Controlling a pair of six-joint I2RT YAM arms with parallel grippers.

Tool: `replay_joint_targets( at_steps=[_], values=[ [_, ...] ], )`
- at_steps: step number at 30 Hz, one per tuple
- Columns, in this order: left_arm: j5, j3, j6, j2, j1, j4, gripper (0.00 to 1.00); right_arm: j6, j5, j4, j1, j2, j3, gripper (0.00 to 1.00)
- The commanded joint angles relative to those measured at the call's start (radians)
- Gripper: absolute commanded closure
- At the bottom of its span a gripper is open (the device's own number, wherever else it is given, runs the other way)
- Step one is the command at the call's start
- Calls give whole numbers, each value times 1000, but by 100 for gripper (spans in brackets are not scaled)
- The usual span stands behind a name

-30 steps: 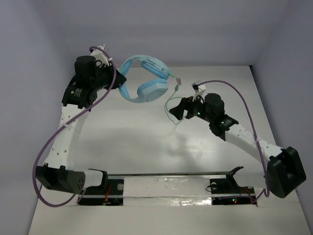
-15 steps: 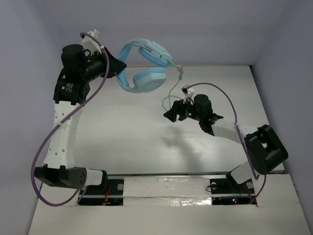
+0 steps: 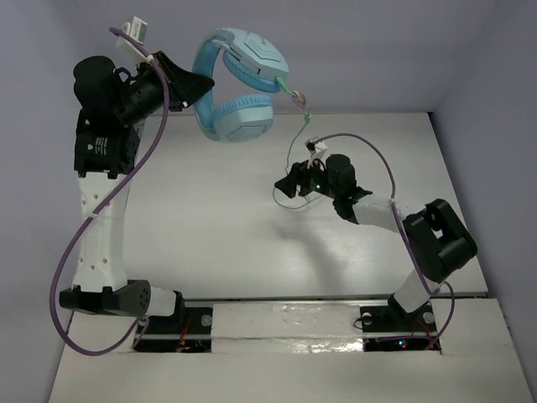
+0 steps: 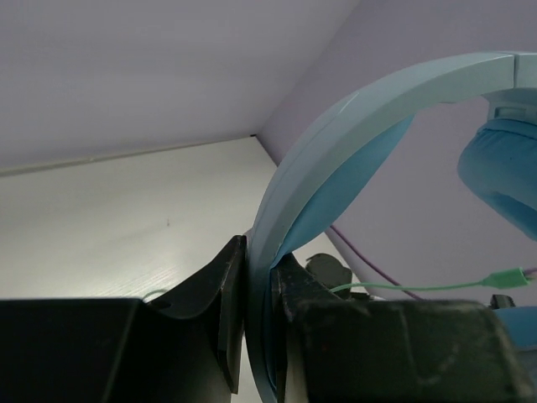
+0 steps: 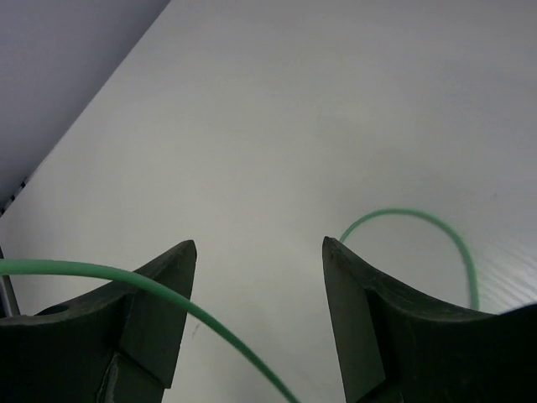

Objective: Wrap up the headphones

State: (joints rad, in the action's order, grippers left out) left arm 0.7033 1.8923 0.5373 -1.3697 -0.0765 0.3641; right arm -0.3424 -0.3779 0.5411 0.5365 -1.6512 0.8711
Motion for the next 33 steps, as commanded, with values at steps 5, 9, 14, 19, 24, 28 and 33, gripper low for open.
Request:
replay_joint_targets(
  at_steps=[5,9,14,19,24,28,33],
  values=[
    [42,41,105,1,14,-123,100,-13,-76,120,2,-90,62,48],
    [12,-42,168,17,23,-194,100,-75,-73,169,2,-110,11,69],
    [-216,-324,384,102,23,-460,100,-98,37,53,132,-95,22,93],
    [-555,-613,408,133,23,-527,100,-107,189,-266,253,-24,57,100],
    [-970,-764,334,146,-60,-521,100,-98,370,-548,333,66,65,100],
    [-1076,-837,351,127,-168,-568,100,-50,467,-853,413,45,230,100],
    [-1180,-864,314,55,-244,-585,100,35,665,-1101,571,-59,436,100]
  ],
)
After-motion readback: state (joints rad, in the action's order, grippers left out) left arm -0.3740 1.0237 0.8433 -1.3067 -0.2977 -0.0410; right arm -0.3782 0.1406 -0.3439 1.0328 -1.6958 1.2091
